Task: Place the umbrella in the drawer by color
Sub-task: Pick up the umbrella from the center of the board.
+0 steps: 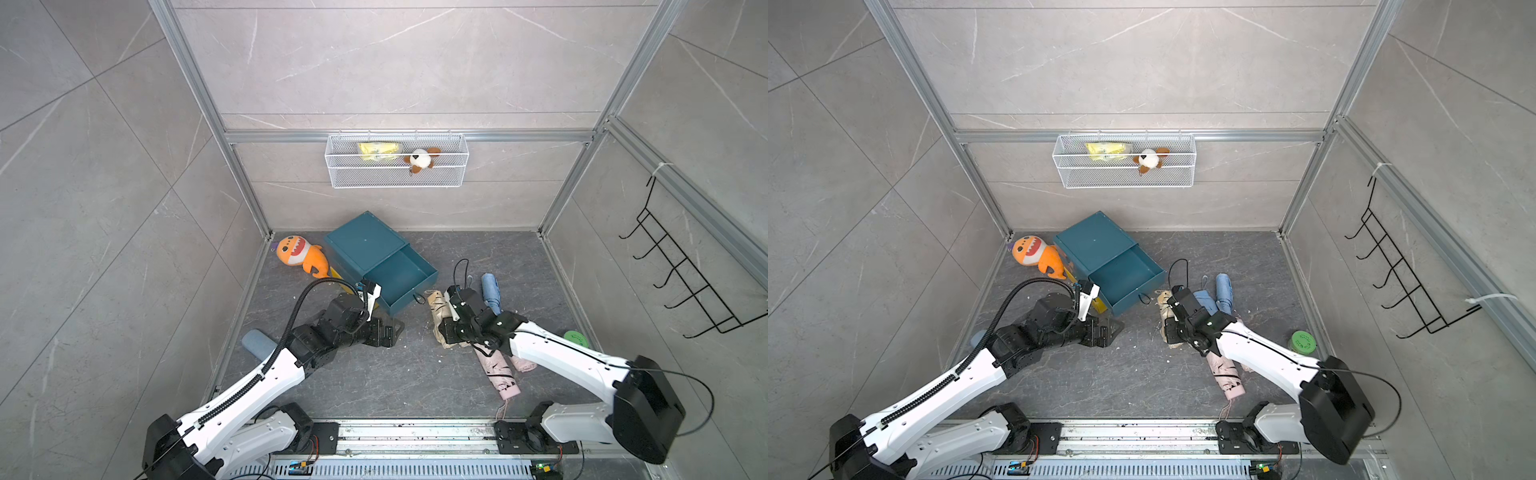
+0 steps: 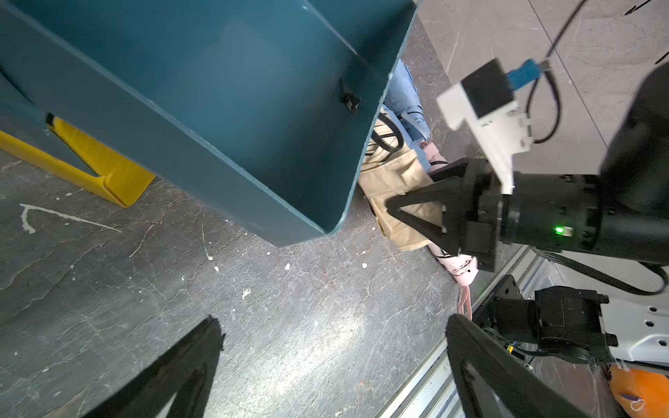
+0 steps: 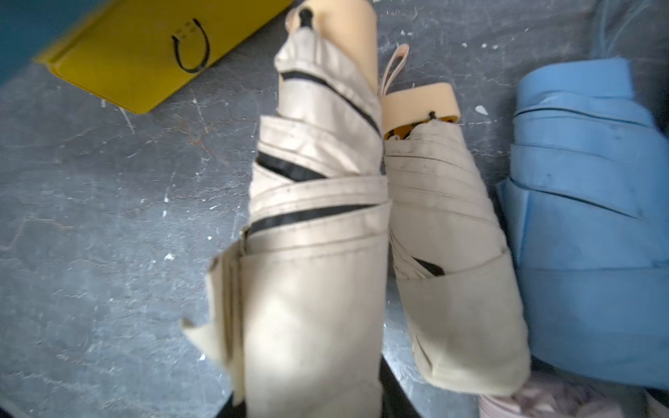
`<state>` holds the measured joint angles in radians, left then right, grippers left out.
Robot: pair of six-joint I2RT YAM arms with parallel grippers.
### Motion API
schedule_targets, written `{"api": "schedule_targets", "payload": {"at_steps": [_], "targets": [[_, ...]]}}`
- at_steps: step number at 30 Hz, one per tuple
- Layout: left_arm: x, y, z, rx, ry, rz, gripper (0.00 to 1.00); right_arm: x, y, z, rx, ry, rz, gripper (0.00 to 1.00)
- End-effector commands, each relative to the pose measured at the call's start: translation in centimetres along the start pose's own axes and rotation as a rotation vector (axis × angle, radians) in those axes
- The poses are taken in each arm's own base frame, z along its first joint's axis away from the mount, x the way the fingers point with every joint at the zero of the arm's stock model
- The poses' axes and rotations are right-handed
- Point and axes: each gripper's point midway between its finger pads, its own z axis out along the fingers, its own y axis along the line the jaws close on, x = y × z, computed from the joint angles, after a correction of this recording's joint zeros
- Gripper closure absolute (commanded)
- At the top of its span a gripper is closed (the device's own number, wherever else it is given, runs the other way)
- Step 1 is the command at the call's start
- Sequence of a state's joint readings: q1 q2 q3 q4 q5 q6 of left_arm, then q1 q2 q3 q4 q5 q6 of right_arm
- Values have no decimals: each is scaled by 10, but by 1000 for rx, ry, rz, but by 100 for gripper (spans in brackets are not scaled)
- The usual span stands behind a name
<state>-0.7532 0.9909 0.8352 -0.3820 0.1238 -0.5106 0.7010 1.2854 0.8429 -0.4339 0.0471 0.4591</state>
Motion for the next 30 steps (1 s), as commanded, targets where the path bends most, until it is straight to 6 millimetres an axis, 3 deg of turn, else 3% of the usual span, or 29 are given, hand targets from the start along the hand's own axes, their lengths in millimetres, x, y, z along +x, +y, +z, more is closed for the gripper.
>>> {"api": "schedule_targets", "payload": {"at_steps": [1, 8, 14, 19, 22, 30], "targets": [[-26, -17, -17, 35, -71, -3, 0, 7, -3, -26, 17, 6, -14, 72], [-43, -27, -22, 38, -82, 7, 0, -9, 10, -73, -34, -62, -26, 73], [-63, -41, -30, 80, -102, 9, 0, -27, 27, -101, -105, -113, -30, 74], [-80, -49, -34, 132, -108, -8, 0, -59, 46, -128, -176, -219, -38, 74], [-93, -46, -32, 187, -110, -68, 0, -86, 61, -131, -216, -292, -42, 73], [-128, -47, -39, 287, -184, -147, 0, -146, 121, -116, -460, -419, -3, 72]]}}
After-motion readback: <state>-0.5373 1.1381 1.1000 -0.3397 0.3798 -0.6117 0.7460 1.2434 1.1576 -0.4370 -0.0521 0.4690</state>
